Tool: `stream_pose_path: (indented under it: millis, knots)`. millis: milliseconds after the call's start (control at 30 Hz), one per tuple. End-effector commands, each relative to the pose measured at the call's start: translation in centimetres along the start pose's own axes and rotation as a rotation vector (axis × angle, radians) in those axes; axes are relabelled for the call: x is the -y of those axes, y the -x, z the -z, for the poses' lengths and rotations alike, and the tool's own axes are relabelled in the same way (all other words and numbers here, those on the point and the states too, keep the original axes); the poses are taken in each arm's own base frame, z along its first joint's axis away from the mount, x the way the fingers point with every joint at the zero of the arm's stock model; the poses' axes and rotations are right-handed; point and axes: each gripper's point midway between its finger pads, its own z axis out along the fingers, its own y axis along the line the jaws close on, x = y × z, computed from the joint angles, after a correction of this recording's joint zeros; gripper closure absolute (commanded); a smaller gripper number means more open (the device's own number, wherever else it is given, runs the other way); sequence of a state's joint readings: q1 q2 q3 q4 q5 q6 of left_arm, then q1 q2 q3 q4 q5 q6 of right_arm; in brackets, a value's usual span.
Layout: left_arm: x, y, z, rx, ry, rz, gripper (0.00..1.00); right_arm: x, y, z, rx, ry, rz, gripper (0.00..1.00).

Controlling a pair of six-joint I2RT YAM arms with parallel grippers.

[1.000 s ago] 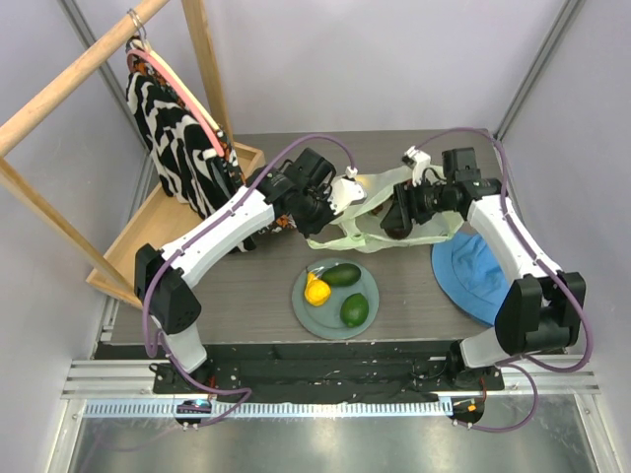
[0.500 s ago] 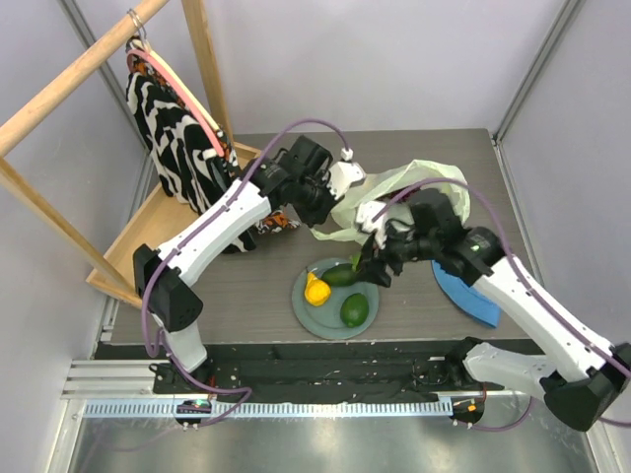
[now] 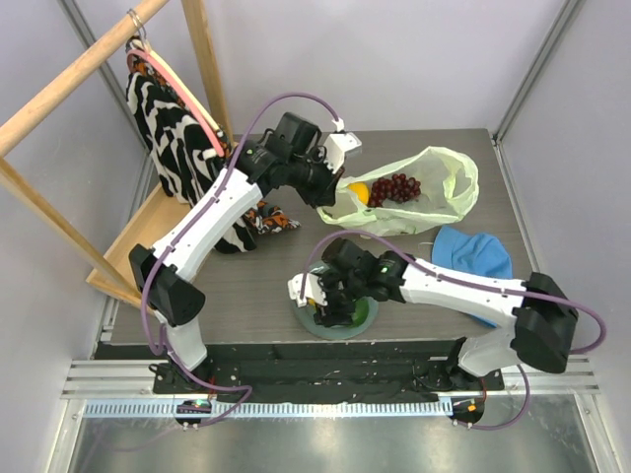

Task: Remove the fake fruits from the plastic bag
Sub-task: Place the fake fruit on the plate.

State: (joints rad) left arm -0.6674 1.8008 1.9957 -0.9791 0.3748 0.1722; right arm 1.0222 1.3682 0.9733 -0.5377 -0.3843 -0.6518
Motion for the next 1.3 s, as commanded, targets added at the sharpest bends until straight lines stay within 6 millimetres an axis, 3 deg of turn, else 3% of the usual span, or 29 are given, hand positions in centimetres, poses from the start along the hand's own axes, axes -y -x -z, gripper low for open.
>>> stream_pose_path:
  millis: [0,300,533,767,933,1000,1133,1167,1267]
  knots:
    - [0.1,0.1,0.1,0.007,0.000,-0.021,1.00,2.8,4.2,-1.0,0.082,-0.072,0.180,0.57]
    - [-0.1,0.0,1.3,0.015,0.034,-0.059,1.00,3.7,4.9,-5.2,0.044,-0.018,0.257,0.55]
    - [0.1,-0.5,1.7,0.009,0.034,-0.065,1.00,3.6,4.3,-6.5,0.016,0.001,0.260,0.53]
    - [0.3,-1.0,1.7,-0.001,0.027,-0.070,1.00,4.1,3.3,-7.5,-0.011,-0.021,0.255,0.34]
    - [0.4,-1.0,1.7,0.001,0.018,-0.071,1.00,4.5,3.4,-7.1,-0.005,-0.069,0.209,0.13]
    - [0.4,-0.8,1.7,0.007,0.018,-0.077,1.00,5.0,4.3,-6.4,0.019,-0.105,0.191,0.05]
    - [0.1,-0.4,1.6,0.008,0.029,-0.078,1.00,4.9,6.8,-2.8,0.063,-0.137,0.128,0.05]
    - [-0.1,-0.4,1.6,0.005,0.041,-0.076,1.00,5.4,8.8,-0.2,0.109,-0.180,0.126,0.05]
    - [-0.7,-0.5,1.8,0.001,0.078,-0.065,1.00,5.2,9.5,4.2,0.138,-0.222,0.025,0.07]
